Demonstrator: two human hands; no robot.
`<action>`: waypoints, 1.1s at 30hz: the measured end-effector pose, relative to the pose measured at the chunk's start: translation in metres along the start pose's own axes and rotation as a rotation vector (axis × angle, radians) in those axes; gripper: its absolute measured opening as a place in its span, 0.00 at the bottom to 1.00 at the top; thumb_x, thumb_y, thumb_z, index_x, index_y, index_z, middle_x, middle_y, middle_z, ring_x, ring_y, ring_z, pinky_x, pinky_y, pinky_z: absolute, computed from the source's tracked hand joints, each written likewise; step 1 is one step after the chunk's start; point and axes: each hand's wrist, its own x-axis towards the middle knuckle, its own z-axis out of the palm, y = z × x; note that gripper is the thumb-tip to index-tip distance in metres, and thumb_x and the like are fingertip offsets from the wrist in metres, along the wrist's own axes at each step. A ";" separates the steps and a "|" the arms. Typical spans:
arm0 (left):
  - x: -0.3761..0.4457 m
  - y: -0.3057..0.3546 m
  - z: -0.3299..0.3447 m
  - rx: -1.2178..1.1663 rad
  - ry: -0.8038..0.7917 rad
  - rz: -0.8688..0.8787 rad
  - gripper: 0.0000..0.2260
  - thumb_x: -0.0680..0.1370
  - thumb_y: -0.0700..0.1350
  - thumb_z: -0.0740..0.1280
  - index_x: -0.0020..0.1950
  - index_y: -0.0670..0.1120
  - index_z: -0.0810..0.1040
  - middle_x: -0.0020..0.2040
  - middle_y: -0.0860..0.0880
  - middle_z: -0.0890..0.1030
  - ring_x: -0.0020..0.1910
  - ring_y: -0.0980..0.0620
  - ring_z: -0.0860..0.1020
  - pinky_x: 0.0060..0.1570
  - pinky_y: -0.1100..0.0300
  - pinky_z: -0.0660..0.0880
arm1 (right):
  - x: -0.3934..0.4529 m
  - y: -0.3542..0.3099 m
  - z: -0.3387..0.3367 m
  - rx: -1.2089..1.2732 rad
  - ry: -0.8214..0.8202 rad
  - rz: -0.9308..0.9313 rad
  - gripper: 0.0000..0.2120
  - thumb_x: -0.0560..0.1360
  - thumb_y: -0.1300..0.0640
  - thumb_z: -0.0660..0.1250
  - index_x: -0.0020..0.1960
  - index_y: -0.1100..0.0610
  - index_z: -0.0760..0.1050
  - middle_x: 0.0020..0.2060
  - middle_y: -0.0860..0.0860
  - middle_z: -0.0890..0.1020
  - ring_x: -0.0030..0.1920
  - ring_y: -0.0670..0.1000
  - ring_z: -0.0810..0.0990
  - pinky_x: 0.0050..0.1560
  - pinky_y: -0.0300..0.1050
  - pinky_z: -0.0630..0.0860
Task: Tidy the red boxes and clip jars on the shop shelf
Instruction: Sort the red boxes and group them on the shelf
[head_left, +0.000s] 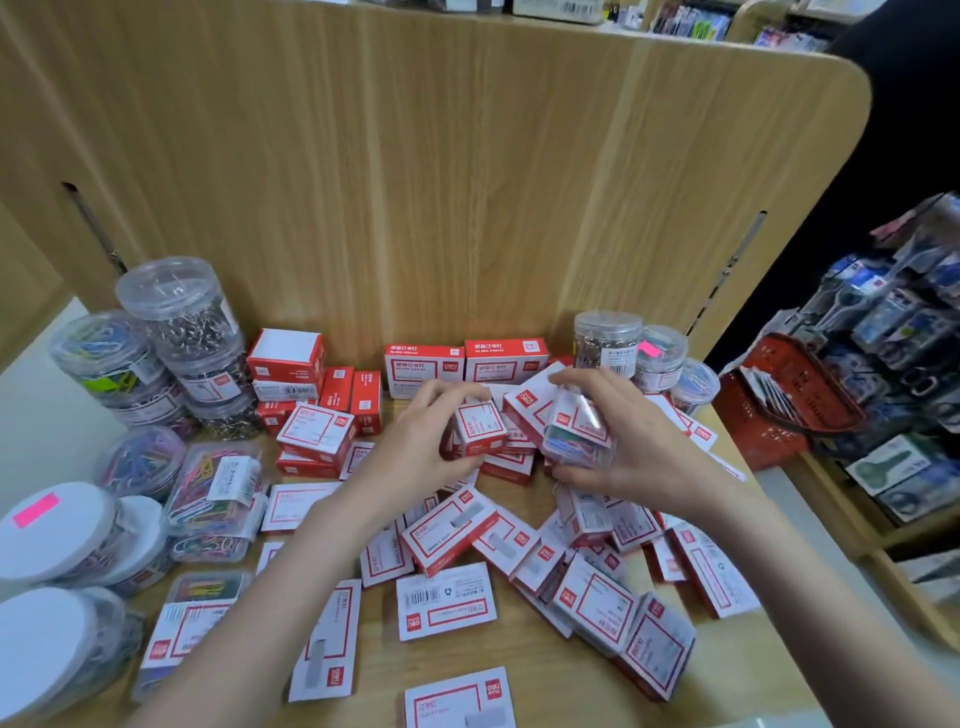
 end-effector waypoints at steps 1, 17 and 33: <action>-0.002 0.000 -0.001 0.011 0.008 -0.003 0.24 0.72 0.40 0.72 0.63 0.56 0.68 0.58 0.57 0.66 0.54 0.62 0.70 0.43 0.80 0.67 | -0.006 0.000 -0.001 0.002 0.017 -0.009 0.34 0.65 0.52 0.75 0.66 0.49 0.63 0.57 0.43 0.68 0.60 0.44 0.65 0.55 0.31 0.59; -0.078 -0.012 -0.029 0.074 -0.040 -0.164 0.23 0.70 0.43 0.73 0.54 0.66 0.68 0.56 0.65 0.67 0.55 0.69 0.71 0.53 0.71 0.70 | -0.016 -0.010 0.002 -0.107 0.213 -0.025 0.22 0.71 0.40 0.62 0.54 0.56 0.75 0.52 0.51 0.76 0.54 0.53 0.72 0.53 0.42 0.66; 0.005 0.023 0.002 0.233 -0.025 -0.267 0.25 0.78 0.53 0.61 0.72 0.48 0.60 0.71 0.47 0.64 0.68 0.49 0.65 0.61 0.56 0.65 | -0.005 -0.021 0.025 -0.173 0.222 0.446 0.29 0.71 0.42 0.66 0.63 0.57 0.61 0.57 0.59 0.73 0.56 0.60 0.68 0.53 0.50 0.64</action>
